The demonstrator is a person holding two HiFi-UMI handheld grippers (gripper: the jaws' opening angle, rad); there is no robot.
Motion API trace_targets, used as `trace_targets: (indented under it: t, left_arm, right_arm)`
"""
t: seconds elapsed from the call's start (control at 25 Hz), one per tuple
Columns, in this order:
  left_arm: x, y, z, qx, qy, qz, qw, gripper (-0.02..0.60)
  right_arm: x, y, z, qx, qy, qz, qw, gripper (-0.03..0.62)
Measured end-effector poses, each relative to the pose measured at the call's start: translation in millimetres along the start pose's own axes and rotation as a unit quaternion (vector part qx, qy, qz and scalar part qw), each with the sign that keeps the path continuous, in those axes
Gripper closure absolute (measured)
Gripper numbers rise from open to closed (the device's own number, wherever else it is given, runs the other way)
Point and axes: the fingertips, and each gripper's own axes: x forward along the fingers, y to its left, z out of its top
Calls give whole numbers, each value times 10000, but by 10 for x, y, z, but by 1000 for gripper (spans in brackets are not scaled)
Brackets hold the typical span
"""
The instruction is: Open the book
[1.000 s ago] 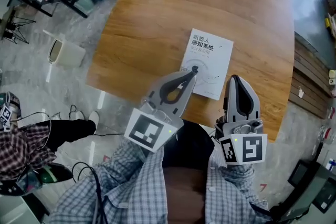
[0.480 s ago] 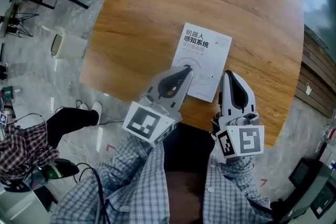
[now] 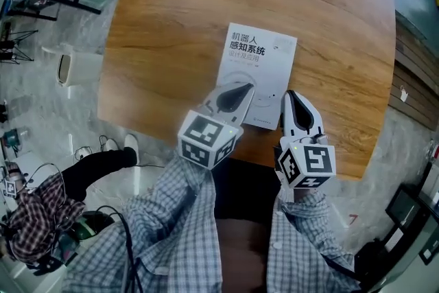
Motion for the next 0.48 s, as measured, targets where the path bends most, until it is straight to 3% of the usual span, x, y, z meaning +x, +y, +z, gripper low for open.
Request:
trace_targets:
  t: [0.32, 0.48]
  left_arm:
    - [287, 60, -534, -249, 1165, -51, 9929, 574]
    - [380, 35, -654, -252, 1506, -101, 9882, 574]
  right_arm:
    - [148, -171, -591, 255, 1157, -319, 9924, 571]
    - [173, -231, -750, 657, 1488, -229, 9864, 538]
